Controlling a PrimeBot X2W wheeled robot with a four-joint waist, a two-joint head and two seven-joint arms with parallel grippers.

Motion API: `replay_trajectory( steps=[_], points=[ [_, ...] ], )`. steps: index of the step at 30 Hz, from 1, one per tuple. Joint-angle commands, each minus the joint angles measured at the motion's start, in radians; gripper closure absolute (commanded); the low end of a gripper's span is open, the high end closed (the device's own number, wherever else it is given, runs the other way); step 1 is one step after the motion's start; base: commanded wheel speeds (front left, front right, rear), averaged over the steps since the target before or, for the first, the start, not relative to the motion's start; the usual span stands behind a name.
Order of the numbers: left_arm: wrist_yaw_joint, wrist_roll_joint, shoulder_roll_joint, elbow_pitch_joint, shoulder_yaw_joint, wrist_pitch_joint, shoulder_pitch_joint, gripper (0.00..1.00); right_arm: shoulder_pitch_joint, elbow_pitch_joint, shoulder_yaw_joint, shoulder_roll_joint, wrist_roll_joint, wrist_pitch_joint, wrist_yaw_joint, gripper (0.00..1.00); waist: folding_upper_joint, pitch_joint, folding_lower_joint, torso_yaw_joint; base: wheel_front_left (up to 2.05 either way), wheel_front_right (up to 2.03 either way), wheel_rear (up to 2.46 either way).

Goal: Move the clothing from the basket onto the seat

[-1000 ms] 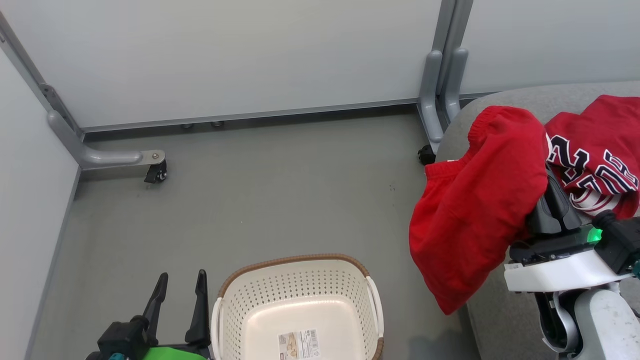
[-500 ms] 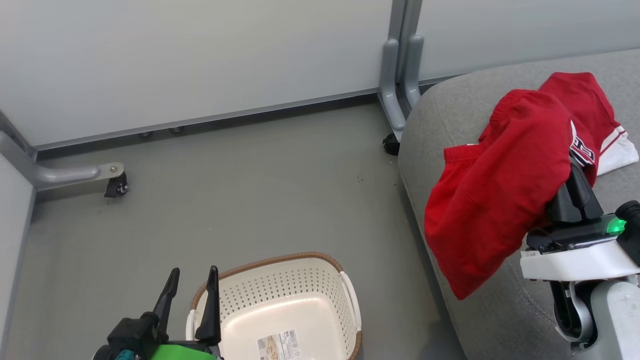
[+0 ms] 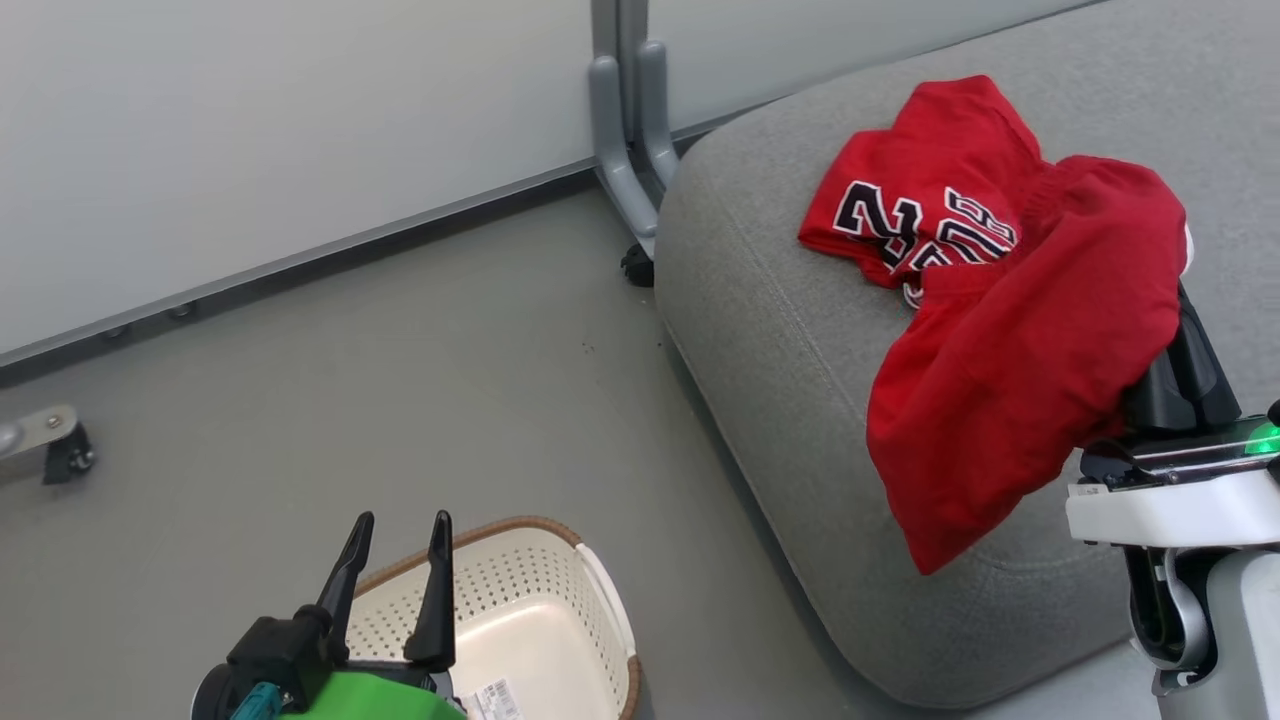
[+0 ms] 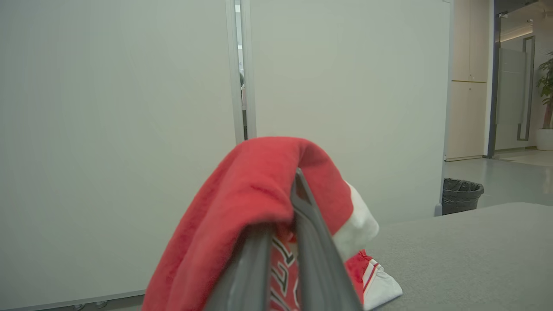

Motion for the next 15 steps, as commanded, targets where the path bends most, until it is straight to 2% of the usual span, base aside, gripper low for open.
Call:
replay_trajectory(
  steps=[1,7,15],
  points=[
    [-0.004,0.007,0.003,-0.005,0.006,0.0,-0.017,0.0,-0.006,-0.005,-0.001,0.003,-0.005,-0.003,-0.001,1.0,0.0,0.025,0.0,-0.097,0.0,0.0,0.0],
    [-0.004,0.016,0.003,-0.003,-0.014,0.0,-0.027,0.0,-0.008,-0.007,-0.019,0.013,-0.004,-0.003,-0.001,1.0,0.0,0.037,0.0,-0.174,0.0,0.0,0.0],
    [-0.003,0.025,0.003,0.007,-0.041,0.0,-0.064,0.0,0.012,-0.027,-0.059,0.026,-0.002,-0.003,-0.001,1.0,0.0,0.063,0.0,-0.195,0.0,0.0,0.0]
  ],
)
